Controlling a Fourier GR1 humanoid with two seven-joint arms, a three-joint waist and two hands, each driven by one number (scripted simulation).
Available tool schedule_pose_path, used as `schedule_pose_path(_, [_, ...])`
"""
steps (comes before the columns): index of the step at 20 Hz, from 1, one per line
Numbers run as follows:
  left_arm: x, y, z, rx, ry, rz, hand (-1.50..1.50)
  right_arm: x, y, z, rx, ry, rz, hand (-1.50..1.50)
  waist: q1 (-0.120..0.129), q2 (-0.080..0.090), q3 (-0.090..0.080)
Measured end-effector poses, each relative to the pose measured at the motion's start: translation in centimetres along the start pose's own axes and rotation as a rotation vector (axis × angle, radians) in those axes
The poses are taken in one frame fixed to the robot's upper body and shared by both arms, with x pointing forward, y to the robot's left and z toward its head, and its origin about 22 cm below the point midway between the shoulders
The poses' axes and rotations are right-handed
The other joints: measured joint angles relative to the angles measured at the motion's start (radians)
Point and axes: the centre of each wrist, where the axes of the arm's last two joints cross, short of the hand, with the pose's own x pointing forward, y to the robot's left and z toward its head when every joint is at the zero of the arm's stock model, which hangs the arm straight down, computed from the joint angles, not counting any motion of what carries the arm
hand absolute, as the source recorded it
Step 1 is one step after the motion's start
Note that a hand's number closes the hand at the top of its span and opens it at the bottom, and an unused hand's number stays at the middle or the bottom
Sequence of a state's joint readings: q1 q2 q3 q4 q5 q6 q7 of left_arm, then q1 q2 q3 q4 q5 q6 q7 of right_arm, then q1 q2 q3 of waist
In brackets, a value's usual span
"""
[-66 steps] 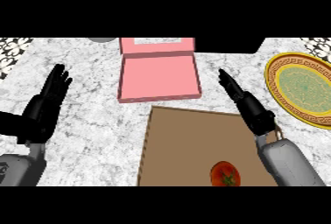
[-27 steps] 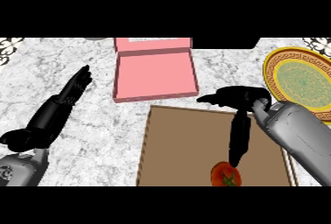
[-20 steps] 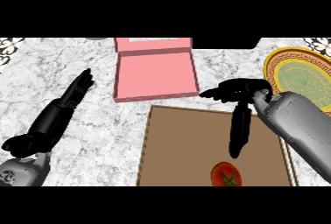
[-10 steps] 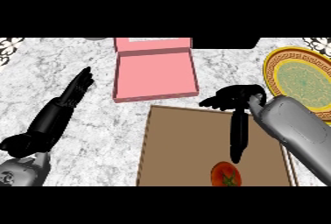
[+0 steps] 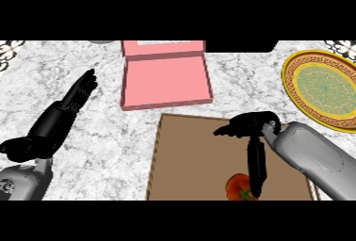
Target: Pick the tomato from the tray and place it in the plate
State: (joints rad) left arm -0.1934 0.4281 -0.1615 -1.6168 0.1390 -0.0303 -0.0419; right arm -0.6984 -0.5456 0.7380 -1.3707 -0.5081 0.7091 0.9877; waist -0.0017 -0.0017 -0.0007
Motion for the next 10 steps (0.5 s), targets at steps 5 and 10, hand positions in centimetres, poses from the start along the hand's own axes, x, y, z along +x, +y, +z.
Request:
schedule_pose_path(5, [0.0, -0.2, -0.2, -0.002, -0.01, 0.009, 0.0, -0.5, 1.9, -1.3, 0.048, 0.016, 0.016, -1.5, -0.001, -0.003, -0.002])
schedule_pose_path(10, [-0.3, 0.0, 0.3, -0.005, -0.003, 0.004, 0.0, -0.6, 3.1, -1.7, 0.066, 0.02, 0.043, -1.5, 0.002, -0.011, -0.007])
